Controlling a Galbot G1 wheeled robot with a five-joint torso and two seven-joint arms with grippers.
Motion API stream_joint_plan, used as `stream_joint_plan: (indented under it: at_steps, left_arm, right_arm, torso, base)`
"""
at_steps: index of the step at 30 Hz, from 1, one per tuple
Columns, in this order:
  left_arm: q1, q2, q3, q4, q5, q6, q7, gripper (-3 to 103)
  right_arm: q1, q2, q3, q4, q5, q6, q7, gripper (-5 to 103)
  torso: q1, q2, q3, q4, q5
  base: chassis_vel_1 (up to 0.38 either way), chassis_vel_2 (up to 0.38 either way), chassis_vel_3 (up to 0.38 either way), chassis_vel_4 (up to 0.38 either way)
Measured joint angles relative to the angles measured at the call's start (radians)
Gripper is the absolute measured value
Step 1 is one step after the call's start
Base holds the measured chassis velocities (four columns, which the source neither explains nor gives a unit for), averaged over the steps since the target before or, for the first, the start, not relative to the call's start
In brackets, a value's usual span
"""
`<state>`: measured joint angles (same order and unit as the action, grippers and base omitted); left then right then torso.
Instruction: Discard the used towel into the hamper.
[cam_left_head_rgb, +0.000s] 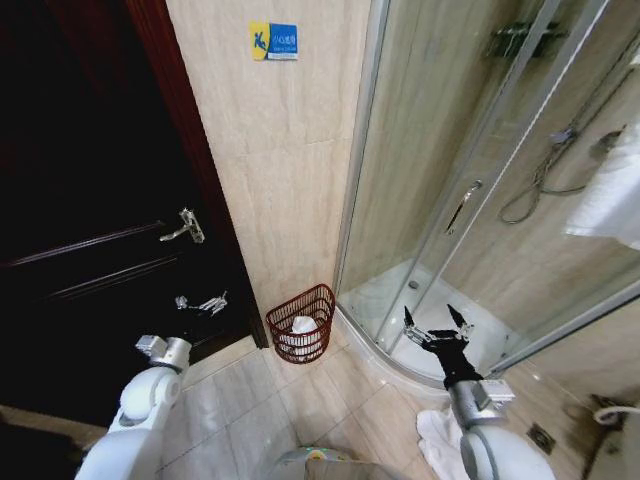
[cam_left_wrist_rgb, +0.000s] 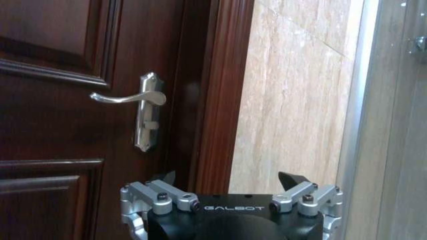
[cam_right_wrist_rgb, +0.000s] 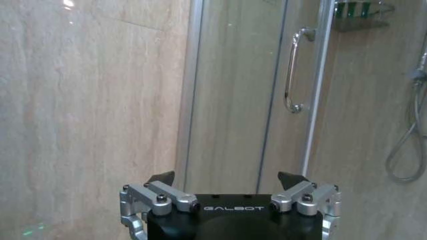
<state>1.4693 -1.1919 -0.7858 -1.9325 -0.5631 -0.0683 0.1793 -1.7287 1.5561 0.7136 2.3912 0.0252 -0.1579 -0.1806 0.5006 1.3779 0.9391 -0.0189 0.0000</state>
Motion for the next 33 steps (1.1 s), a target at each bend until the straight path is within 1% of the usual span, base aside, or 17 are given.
stream_joint_plan:
  at_steps: [1, 4, 10, 12, 13, 16, 20, 26, 30, 33]
  left_arm:
    - [0.000, 0.000, 0.000, 0.000, 0.000, 0.000, 0.000, 100]
    - [0.010, 0.016, -0.001, -0.005, -0.007, -0.002, 0.000, 100]
    - [0.016, 0.042, 0.014, -0.008, -0.024, -0.015, 0.001, 100]
    - [0.017, 0.049, 0.027, -0.014, -0.032, -0.027, 0.010, 100]
    - [0.017, 0.049, 0.027, -0.014, -0.032, -0.027, 0.010, 100]
    - [0.016, 0.045, 0.039, -0.021, -0.039, -0.032, 0.012, 100]
    - [0.013, 0.037, 0.043, -0.025, -0.039, -0.033, 0.007, 100]
    - [0.006, 0.029, 0.045, -0.036, -0.035, -0.028, -0.014, 100]
    - [0.001, 0.023, 0.040, -0.059, -0.032, -0.003, -0.021, 100]
    - [0.001, 0.020, 0.040, -0.064, -0.026, -0.001, -0.021, 100]
  right_arm:
    - [0.000, 0.000, 0.000, 0.000, 0.000, 0.000, 0.000, 100]
    - [-0.006, -0.025, 0.007, 0.010, 0.051, -0.009, 0.002, 100]
    - [-0.024, -0.067, 0.016, 0.010, 0.068, 0.010, 0.001, 100]
    - [-0.044, -0.097, 0.016, 0.006, 0.074, 0.046, -0.010, 100]
    - [-0.044, -0.097, 0.016, 0.006, 0.074, 0.046, -0.010, 100]
    - [-0.071, -0.129, 0.013, -0.010, 0.074, 0.099, -0.015, 100]
    - [-0.085, -0.129, 0.010, -0.018, 0.073, 0.123, -0.013, 100]
    - [-0.084, -0.122, 0.005, -0.013, 0.073, 0.127, -0.002, 100]
    - [-0.075, -0.123, 0.003, -0.007, 0.072, 0.124, 0.003, 100]
    - [-0.073, -0.122, 0.003, -0.005, 0.070, 0.122, 0.003, 100]
  torso:
    - [0.000, 0.000, 0.000, 0.0000, 0.0000]
    - [0.000, 0.000, 0.000, 0.0001, 0.0001]
    - [0.000, 0.000, 0.000, 0.0000, 0.0001]
    - [0.000, 0.000, 0.000, 0.0000, 0.0001]
    - [0.000, 0.000, 0.000, 0.0000, 0.0001]
    - [0.000, 0.000, 0.000, 0.0000, 0.0001]
    - [0.000, 0.000, 0.000, 0.0000, 0.0001]
    - [0.000, 0.000, 0.000, 0.0000, 0.0000]
    - [0.000, 0.000, 0.000, 0.0000, 0.0001]
    - [0.000, 0.000, 0.000, 0.0001, 0.0001]
  base:
    - [0.000, 0.000, 0.000, 0.000]
    - [0.000, 0.000, 0.000, 0.000]
    - [0.000, 0.000, 0.000, 0.000]
    - [0.000, 0.000, 0.000, 0.000]
    - [0.000, 0.000, 0.000, 0.000]
    - [0.000, 0.000, 0.000, 0.000]
    - [0.000, 0.000, 0.000, 0.000]
    - [0.000, 0.000, 0.000, 0.000]
    - [0.000, 0.000, 0.000, 0.000]
    - [0.000, 0.000, 0.000, 0.000]
